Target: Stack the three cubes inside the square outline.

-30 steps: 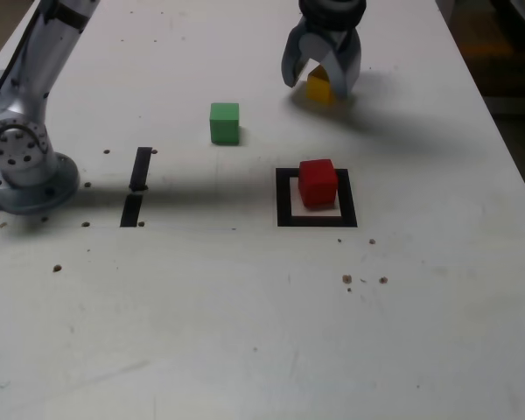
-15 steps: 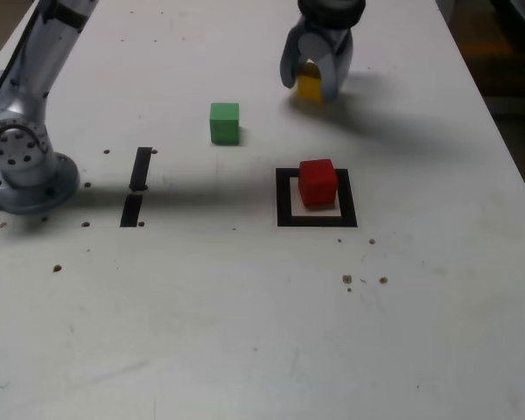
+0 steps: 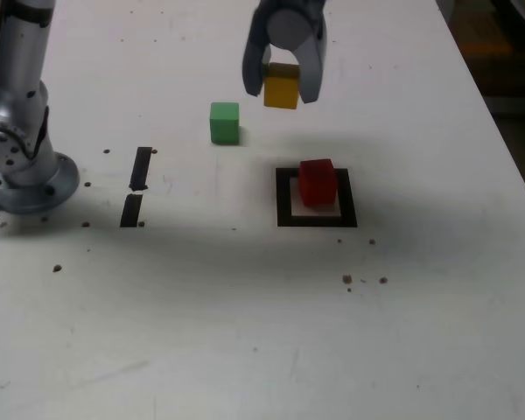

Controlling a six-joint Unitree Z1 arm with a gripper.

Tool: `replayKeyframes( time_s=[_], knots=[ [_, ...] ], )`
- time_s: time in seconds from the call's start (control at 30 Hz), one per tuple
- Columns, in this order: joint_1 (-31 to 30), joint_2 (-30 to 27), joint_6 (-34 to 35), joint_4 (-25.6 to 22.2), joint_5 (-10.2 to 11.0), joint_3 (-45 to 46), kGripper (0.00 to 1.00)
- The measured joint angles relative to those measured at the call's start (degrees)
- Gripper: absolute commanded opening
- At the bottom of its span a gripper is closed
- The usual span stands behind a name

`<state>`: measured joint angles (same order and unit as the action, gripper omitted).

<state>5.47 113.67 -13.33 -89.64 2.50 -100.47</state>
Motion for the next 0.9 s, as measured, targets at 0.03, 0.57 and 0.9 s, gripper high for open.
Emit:
replayKeyframes(
  time_s=[0.03,0.57,0.9],
  knots=[
    [-0.64,0.26,1.93,0.01,-1.07,0.12,0.16],
    [-10.46,3.99,23.68,3.67,-0.57,-0.06,0.16],
    [-10.57,5.59,23.86,5.57,0.62,0.17,0.16]
  ],
)
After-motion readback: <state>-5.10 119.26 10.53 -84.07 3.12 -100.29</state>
